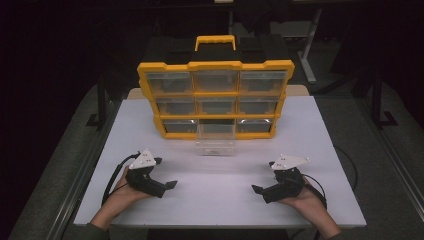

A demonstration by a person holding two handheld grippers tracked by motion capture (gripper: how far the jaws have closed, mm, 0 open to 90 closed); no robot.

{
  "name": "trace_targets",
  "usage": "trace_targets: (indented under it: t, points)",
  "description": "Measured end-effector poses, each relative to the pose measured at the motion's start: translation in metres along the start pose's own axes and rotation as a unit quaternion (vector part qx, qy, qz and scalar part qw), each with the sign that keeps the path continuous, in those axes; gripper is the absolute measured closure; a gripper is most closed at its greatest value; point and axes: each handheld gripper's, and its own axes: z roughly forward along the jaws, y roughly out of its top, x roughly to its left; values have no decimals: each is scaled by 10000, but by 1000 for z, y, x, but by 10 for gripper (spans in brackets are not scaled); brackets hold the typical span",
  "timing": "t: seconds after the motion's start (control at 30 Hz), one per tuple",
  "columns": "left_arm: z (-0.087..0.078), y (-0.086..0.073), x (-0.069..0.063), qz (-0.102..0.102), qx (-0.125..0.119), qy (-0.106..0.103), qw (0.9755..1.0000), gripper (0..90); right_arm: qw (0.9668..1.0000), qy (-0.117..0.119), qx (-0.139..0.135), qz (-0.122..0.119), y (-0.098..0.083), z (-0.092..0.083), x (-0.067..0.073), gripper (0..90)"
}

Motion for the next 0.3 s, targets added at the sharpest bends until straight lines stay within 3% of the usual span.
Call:
trace_targets:
  t: [0.3]
  points:
    - [3,-5,-2,69,73,40,9999,0,10000,0,42,-6,-2,1,0,0]
